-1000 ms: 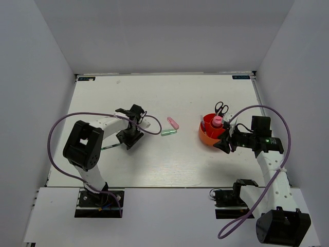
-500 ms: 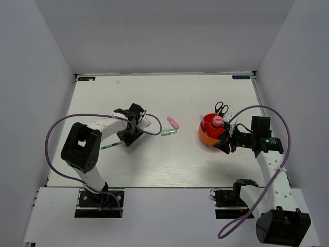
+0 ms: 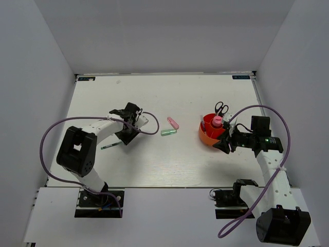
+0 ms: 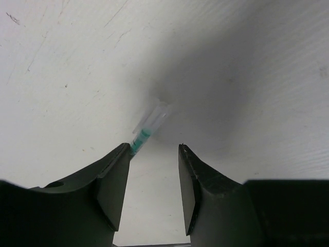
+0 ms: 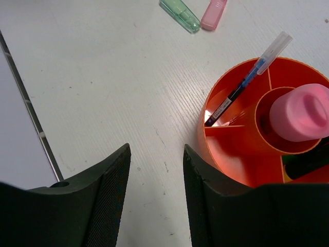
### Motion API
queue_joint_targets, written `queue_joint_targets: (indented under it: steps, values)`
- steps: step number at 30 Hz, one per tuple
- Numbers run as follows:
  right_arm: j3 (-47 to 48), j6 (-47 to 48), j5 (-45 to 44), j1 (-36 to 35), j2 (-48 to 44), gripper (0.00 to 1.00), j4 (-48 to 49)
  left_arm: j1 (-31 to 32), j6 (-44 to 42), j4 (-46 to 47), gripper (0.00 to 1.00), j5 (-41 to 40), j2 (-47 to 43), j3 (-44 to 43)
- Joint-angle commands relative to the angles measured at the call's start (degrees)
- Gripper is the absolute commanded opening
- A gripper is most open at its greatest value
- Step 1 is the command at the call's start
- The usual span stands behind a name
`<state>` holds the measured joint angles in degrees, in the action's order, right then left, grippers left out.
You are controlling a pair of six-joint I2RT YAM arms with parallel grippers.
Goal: Sort the stationery into containers
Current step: Pick up the pen from the center of the board.
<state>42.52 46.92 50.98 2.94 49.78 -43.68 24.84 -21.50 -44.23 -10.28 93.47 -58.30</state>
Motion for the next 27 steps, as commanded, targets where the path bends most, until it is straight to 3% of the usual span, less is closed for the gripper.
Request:
queue_joint_targets:
  steps: [1, 11, 15, 27]
  values:
    - [0.63, -0.33, 1.49, 0.22, -0.47, 0.49, -0.26, -1.20, -0.83, 2.04, 0.53, 0.26, 1.88, 0.03]
    - [0.46, -0.07, 1.23, 0.22, -0.74, 0.49, -0.18, -3.83, -1.00, -1.30, 0.53, 4.31, 8.21, -5.50]
    - [0.37, 0.02, 1.05, 0.22, -0.74, 0.49, -0.27, -4.10, -0.57, -1.03, 0.40, 5.71, 8.48, -4.37]
    - [0.54, -0.68, 1.75, 0.31, -2.76, 0.49, -0.27, -5.94, 1.37, -0.51, 0.34, 14.59, 10.33, -0.23]
